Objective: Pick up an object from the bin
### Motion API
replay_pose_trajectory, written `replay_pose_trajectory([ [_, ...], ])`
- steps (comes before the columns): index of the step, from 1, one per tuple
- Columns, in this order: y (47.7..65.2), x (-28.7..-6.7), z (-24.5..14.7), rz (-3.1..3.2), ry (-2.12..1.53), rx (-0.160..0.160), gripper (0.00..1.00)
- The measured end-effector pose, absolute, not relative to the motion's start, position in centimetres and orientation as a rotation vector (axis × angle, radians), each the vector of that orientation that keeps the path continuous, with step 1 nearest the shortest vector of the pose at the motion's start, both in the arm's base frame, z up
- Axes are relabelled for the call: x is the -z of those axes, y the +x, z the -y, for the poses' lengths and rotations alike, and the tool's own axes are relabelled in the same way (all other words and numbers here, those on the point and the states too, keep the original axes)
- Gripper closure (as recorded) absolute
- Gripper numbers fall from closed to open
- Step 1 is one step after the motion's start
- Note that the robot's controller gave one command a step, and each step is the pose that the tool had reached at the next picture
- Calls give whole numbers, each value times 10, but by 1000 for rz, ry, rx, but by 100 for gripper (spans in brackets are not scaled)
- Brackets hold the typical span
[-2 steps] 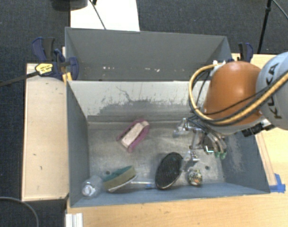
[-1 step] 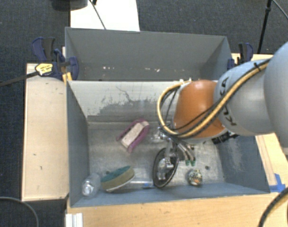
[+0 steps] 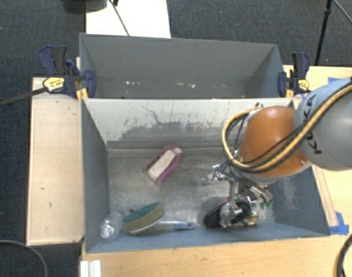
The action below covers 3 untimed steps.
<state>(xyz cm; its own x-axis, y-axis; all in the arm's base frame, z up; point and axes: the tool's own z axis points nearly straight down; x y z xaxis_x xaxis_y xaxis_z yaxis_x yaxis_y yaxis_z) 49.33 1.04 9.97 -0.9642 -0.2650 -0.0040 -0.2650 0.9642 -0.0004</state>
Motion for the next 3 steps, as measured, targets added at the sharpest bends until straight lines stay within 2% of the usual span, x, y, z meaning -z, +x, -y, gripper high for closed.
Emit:
replay_pose_trajectory([
  [1, 492, -98, -11, -3113, -418, -2, 100],
  [2, 498, -76, -22, -3123, -387, 1, 100],
  [3, 519, -206, 9, -3104, -424, 3, 100],
])
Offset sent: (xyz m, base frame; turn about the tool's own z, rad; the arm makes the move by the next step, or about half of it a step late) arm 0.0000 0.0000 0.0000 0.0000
